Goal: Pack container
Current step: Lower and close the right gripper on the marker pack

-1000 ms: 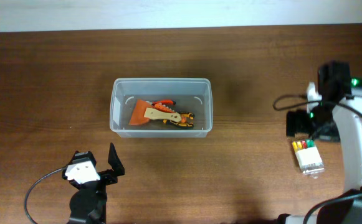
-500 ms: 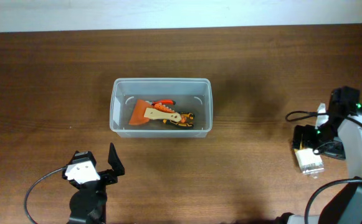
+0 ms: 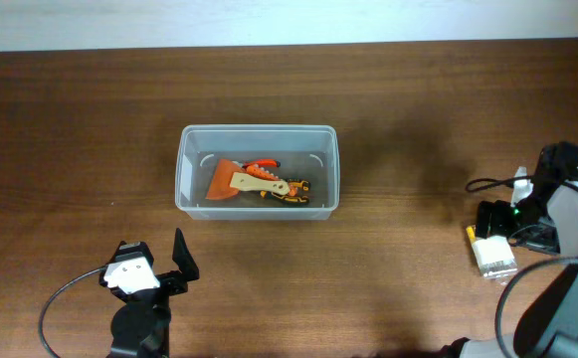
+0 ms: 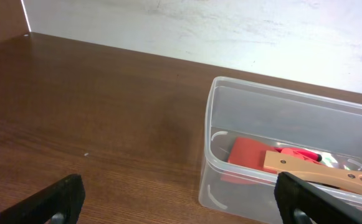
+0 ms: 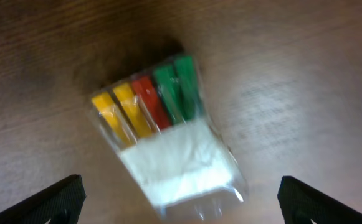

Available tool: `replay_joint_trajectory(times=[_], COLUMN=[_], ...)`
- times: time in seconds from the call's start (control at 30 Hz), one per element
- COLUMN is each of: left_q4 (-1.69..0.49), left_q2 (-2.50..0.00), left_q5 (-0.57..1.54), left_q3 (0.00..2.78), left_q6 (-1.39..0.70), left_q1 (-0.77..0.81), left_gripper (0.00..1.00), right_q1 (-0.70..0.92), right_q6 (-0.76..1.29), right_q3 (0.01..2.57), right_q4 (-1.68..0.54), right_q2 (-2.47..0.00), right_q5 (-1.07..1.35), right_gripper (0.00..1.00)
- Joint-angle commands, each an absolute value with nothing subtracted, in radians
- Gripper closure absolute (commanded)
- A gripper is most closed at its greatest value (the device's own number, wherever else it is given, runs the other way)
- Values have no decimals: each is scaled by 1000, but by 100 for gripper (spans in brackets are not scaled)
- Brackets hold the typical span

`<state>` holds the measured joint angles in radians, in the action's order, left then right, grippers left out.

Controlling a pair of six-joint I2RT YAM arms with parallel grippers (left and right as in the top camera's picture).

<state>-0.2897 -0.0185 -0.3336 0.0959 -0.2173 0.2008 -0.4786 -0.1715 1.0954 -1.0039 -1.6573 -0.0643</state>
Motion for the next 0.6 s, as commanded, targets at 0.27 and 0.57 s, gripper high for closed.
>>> replay_joint_trajectory(times=[0.27,0.57], left_q4=[-292,-292], left_q2=[-14,-14], left_q5=[-337,-337], left_q3=[93,93], left_q6=[-208,-208], left_q1=[205,205], left_gripper=[1,1], right_q1=[-485,-485], right_q6=[-198,-122], right_q3=[1086,1087], right_q4=[-951,-932], right_q2=[-1813,-1902], right_q5=[-35,-34], right_gripper=[5,19])
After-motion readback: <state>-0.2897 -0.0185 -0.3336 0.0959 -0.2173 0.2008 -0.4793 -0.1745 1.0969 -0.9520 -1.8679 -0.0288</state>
